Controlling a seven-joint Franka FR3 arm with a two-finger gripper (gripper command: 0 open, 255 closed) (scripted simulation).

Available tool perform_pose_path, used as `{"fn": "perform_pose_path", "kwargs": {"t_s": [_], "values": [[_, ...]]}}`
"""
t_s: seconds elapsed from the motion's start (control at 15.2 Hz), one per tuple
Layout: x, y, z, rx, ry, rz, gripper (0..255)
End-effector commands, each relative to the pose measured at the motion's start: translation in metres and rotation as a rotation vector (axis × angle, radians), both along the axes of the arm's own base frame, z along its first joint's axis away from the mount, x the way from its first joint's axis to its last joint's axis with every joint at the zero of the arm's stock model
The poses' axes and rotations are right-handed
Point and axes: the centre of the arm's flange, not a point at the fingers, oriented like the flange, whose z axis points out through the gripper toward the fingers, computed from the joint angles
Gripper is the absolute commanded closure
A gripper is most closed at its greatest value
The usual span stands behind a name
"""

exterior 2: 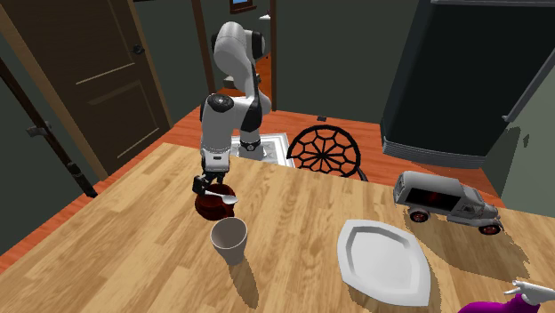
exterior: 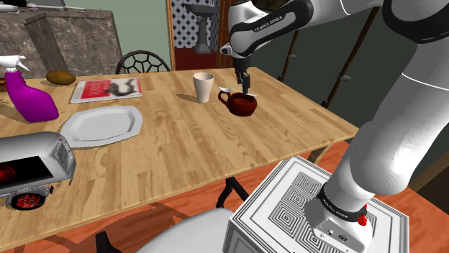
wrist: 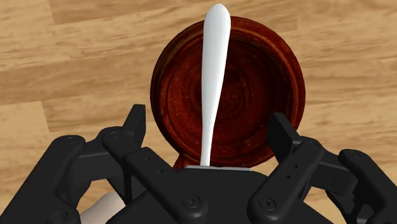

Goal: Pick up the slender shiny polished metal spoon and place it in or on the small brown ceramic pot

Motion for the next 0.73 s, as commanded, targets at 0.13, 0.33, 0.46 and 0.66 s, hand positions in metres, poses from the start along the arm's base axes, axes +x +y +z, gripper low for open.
{"fn": "perform_pose_path", "kwargs": {"t_s": [0.13,0.33,0.46,0.66], "values": [[0.001,0.01,0.038,0.0,0.0,0.0,0],[0.001,0.013,0.048,0.0,0.0,0.0,0],[0.002,0.013,0.048,0.0,0.0,0.0,0],[0.002,0.013,0.048,0.0,0.0,0.0,0]]}}
